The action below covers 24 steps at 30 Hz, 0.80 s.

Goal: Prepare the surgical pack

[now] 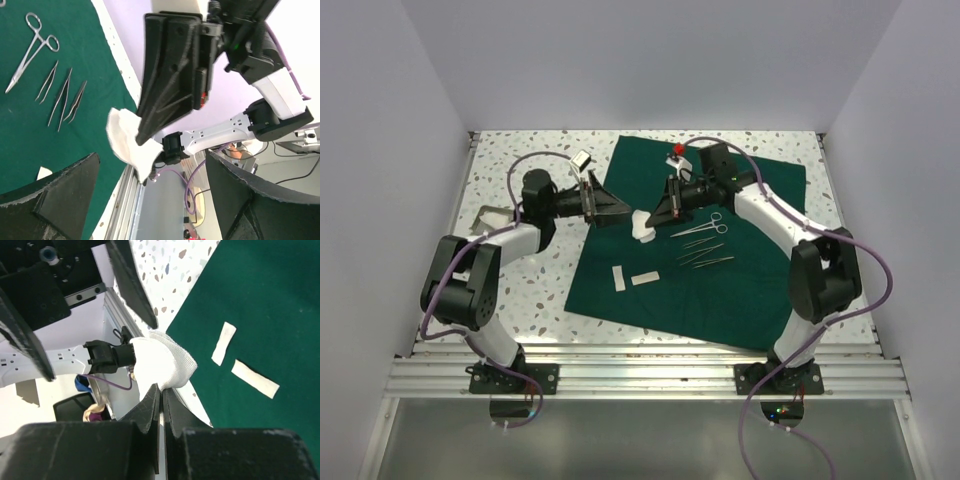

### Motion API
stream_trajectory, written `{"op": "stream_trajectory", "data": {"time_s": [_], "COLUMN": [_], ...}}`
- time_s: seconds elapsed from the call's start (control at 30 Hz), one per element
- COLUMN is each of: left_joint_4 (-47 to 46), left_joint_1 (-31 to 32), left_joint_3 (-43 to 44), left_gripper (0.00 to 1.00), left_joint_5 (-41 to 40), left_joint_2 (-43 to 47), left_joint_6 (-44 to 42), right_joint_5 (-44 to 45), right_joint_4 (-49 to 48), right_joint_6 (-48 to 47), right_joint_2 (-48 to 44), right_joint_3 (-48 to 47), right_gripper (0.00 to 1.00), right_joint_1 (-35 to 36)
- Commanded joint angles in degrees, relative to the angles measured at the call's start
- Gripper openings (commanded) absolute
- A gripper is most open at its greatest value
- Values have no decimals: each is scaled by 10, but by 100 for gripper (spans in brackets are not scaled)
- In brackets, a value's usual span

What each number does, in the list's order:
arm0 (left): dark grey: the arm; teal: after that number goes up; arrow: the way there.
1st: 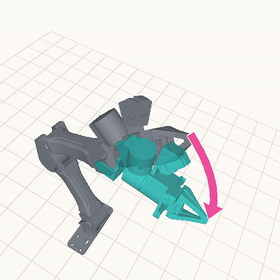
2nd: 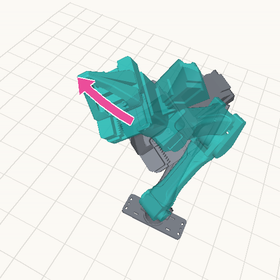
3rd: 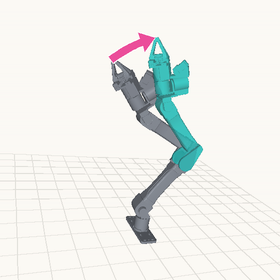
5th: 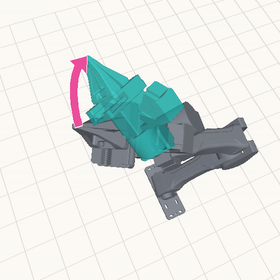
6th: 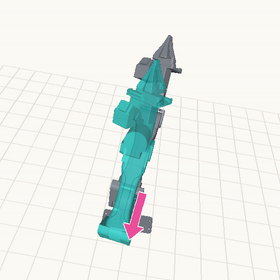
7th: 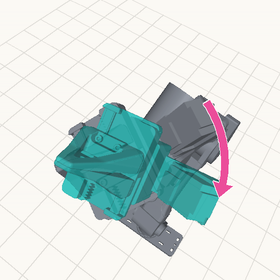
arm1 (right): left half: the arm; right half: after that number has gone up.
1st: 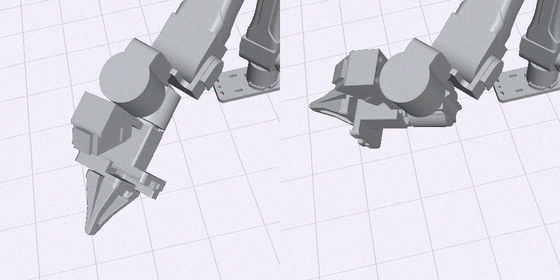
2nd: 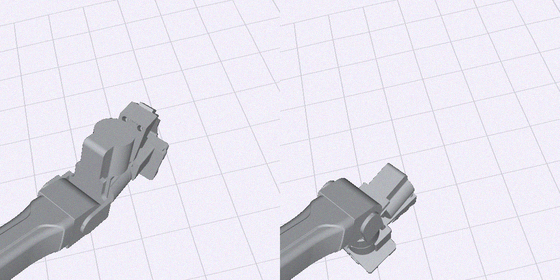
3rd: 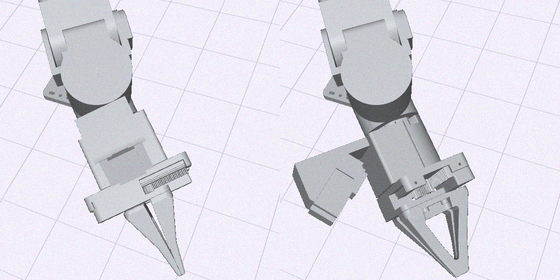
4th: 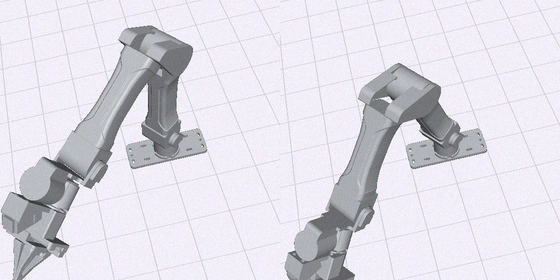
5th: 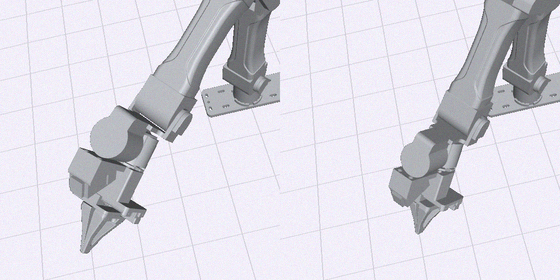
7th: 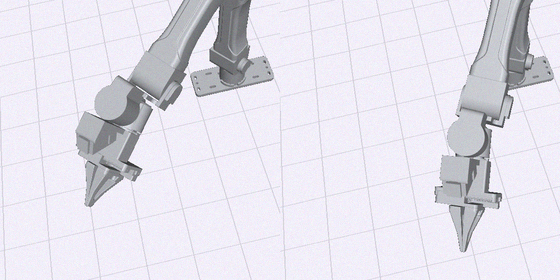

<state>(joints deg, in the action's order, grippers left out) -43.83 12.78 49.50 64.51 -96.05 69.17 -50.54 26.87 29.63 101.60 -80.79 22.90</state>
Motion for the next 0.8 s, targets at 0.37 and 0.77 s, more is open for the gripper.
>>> {"op": "stream_trajectory", "data": {"time_s": [0.37, 0.77], "left_joint_4": [63, 34], "left_joint_1": [33, 30], "left_joint_3": [14, 5], "left_gripper": [88, 23], "left_joint_5": [4, 18], "left_joint_2": [3, -15], "left_joint_6": [-44, -17], "right_joint_5": [-8, 16], "right_joint_4": [-69, -39], "right_joint_6": [49, 35], "right_joint_2": [-67, -44], "right_joint_3": [34, 22], "right_gripper": [0, 4], "right_joint_1": [31, 41]}}
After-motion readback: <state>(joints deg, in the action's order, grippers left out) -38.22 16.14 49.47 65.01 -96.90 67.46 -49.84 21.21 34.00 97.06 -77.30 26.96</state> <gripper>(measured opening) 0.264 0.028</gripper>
